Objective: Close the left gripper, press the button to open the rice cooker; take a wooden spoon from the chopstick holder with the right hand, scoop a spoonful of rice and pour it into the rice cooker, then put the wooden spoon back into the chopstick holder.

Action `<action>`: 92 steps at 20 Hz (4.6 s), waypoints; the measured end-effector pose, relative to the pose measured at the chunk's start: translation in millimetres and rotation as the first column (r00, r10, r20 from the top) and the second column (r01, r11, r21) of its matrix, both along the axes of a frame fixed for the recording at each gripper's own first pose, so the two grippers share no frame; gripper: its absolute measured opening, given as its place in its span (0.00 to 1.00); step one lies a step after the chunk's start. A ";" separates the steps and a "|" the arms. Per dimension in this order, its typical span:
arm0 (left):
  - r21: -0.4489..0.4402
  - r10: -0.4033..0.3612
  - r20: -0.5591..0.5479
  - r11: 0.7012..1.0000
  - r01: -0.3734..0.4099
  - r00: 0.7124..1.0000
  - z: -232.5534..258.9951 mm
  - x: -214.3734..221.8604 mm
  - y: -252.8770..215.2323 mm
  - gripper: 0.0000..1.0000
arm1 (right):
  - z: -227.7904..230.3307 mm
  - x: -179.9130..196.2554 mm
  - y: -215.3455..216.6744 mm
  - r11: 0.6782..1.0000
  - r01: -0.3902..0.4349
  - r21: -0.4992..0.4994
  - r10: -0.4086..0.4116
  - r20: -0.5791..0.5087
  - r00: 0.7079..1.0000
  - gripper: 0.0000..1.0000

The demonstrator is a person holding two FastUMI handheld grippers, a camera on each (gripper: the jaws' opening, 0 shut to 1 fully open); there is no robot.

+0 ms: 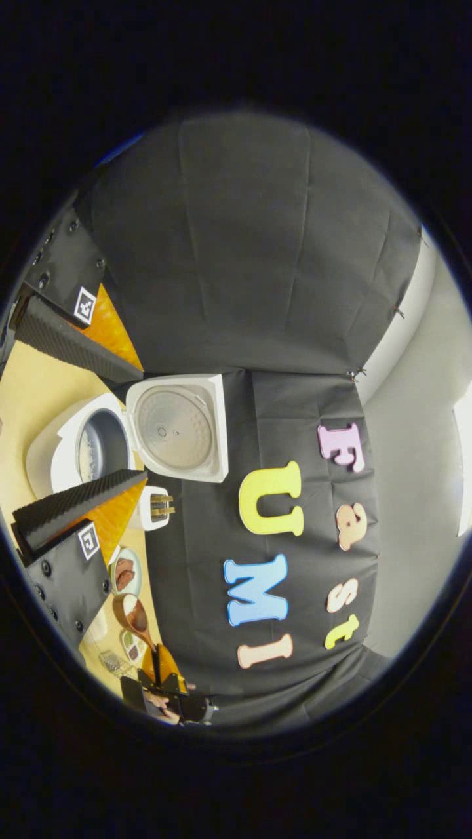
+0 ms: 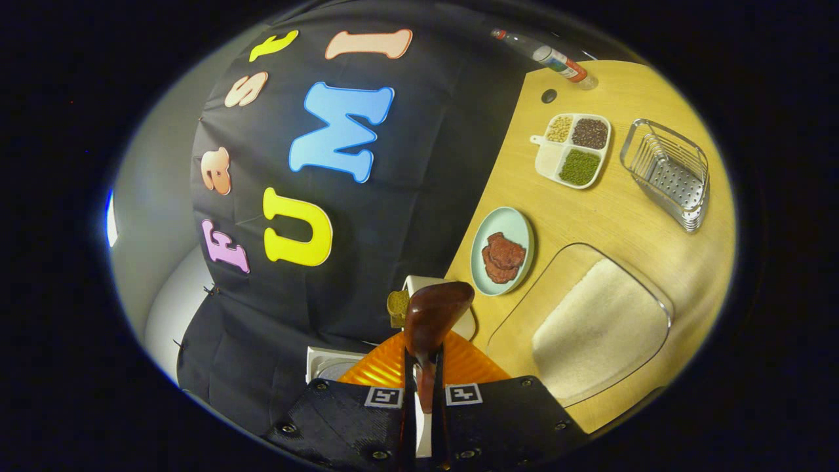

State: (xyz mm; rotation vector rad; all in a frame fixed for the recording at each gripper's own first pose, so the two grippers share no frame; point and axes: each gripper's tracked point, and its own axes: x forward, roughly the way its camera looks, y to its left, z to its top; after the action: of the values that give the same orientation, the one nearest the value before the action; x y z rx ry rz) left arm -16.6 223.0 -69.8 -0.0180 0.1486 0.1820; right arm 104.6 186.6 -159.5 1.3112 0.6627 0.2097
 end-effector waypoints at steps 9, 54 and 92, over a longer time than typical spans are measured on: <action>-0.006 0.083 -0.011 0.997 -0.083 0.996 -6.8 -14.1 33.7 0.94 | 43.4 18.8 81.2 0.990 -0.140 0.019 0.138 0.083 0.987 0.09; -0.011 0.397 -0.085 0.917 -0.400 0.914 -38.4 -123.2 132.0 0.98 | 57.6 -0.8 315.1 0.313 0.005 -0.950 0.834 0.277 0.476 0.09; -0.033 -0.022 0.095 0.999 0.025 0.995 56.1 41.9 -88.6 0.98 | 95.1 29.1 -139.6 0.545 0.148 -0.825 0.243 0.325 0.914 0.09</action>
State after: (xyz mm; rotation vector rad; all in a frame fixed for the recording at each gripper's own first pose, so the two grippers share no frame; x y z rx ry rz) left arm 25.3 134.4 -13.7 -0.0590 0.0577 0.1547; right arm 133.7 47.0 -64.4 0.2654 0.3402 0.1634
